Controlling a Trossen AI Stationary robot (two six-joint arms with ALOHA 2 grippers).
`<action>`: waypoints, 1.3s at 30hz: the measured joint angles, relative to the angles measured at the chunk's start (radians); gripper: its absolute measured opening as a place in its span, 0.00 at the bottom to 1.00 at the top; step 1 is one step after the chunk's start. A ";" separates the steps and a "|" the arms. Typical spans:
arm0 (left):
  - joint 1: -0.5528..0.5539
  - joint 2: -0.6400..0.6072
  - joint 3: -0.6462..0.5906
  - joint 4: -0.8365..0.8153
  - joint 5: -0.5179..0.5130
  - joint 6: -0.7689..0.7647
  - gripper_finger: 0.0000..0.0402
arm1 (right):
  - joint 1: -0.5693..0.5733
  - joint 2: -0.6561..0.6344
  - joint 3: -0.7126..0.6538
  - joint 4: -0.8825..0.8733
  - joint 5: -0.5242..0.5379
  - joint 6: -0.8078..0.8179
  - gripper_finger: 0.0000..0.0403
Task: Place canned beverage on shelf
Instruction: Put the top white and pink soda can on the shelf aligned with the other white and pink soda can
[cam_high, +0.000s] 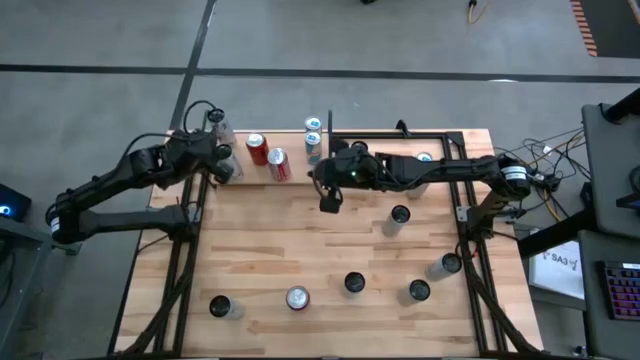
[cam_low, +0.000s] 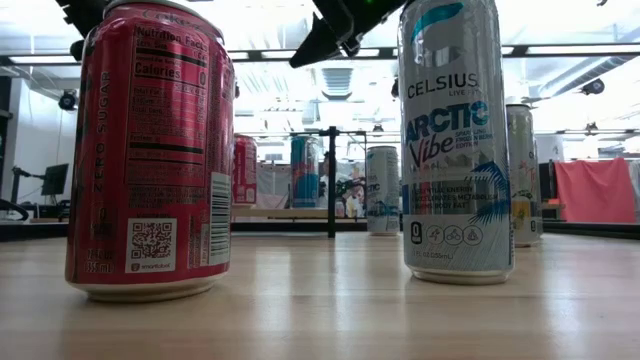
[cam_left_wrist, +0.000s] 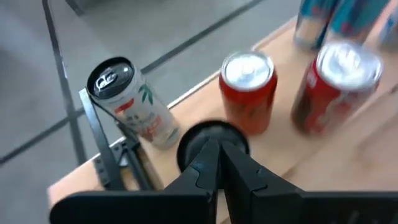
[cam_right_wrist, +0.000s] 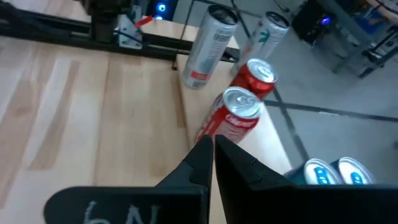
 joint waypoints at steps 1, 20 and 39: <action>0.000 0.001 0.000 -0.024 0.003 0.014 0.00 | -0.004 0.000 0.000 0.005 0.000 0.000 0.02; 0.000 0.048 -0.027 -0.048 0.064 -0.234 0.00 | -0.025 0.002 0.000 -0.022 0.001 0.039 0.02; 0.000 0.047 -0.027 -0.017 0.079 -0.066 0.00 | -0.025 0.002 0.000 -0.050 0.001 0.073 0.02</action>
